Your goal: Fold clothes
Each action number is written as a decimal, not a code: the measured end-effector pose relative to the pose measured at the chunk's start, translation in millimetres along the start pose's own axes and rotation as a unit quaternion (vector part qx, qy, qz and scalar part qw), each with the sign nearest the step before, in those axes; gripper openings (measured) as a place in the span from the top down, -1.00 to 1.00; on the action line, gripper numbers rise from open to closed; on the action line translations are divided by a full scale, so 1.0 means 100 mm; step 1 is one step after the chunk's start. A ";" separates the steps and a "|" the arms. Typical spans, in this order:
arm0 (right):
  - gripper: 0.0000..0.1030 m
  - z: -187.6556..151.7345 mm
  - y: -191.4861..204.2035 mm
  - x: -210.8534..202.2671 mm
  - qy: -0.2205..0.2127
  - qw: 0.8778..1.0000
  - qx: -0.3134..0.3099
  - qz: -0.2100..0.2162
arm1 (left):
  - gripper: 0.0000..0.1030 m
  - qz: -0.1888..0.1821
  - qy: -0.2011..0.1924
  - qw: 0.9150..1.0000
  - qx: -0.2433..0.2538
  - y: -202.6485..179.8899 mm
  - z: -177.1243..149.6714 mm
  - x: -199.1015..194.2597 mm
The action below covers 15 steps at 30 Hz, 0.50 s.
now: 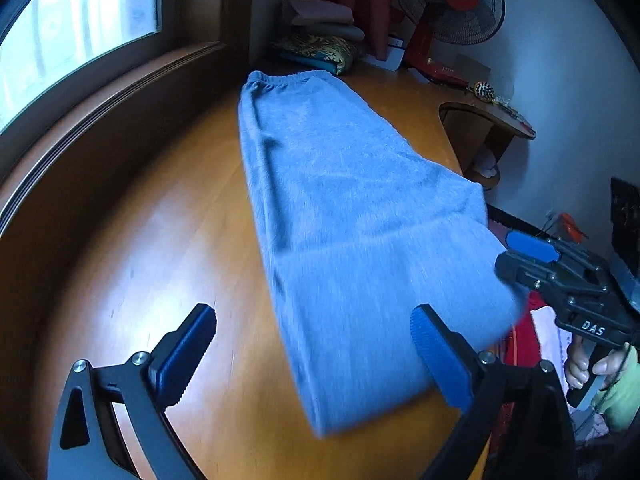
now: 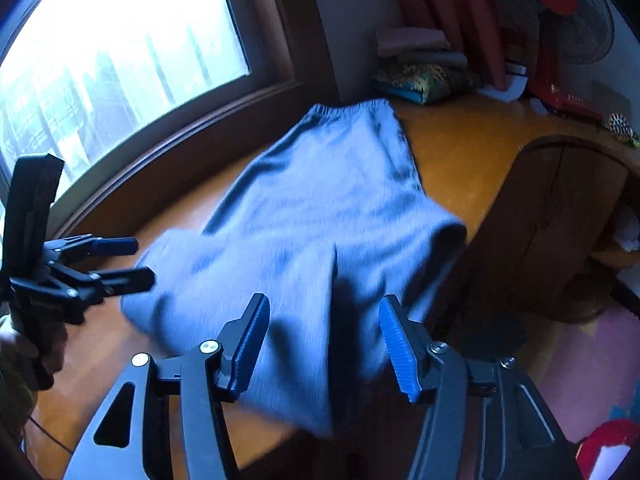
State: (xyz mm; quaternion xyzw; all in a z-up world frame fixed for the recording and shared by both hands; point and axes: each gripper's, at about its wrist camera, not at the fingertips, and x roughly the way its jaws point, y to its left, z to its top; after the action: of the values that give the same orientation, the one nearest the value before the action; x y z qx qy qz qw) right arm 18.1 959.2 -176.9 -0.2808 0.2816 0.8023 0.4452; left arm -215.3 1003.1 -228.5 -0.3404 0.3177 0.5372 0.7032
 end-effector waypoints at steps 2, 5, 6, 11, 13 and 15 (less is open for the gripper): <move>-0.14 -0.11 0.02 -0.08 0.007 1.000 -0.001 -0.002 | -0.93 0.004 0.003 1.000 -0.003 -0.02 -0.14 -0.08; -0.19 -0.25 0.09 -0.12 0.017 1.000 -0.018 -0.010 | -0.93 0.027 0.010 0.999 0.019 -0.12 -0.36 -0.11; -0.19 -0.30 0.12 -0.11 0.022 0.999 -0.026 -0.012 | -0.93 0.029 0.013 0.999 0.026 -0.15 -0.41 -0.10; -0.19 -0.39 0.25 0.02 0.035 0.998 -0.052 -0.018 | -0.93 0.035 0.028 0.998 0.050 -0.27 -0.53 0.06; -0.19 -0.38 0.30 0.07 0.032 0.997 -0.063 -0.025 | -0.93 0.029 0.027 0.998 0.048 -0.29 -0.53 0.11; -0.19 -0.37 0.31 0.11 0.030 0.997 -0.071 -0.030 | -0.93 0.021 0.024 0.999 0.043 -0.28 -0.51 0.15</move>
State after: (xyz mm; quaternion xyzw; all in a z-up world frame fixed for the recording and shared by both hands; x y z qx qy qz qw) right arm -6.7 925.5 -203.6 -0.3435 0.2284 0.7980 0.4393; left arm -188.9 964.2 -265.2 -0.3163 0.3643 0.5294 0.6978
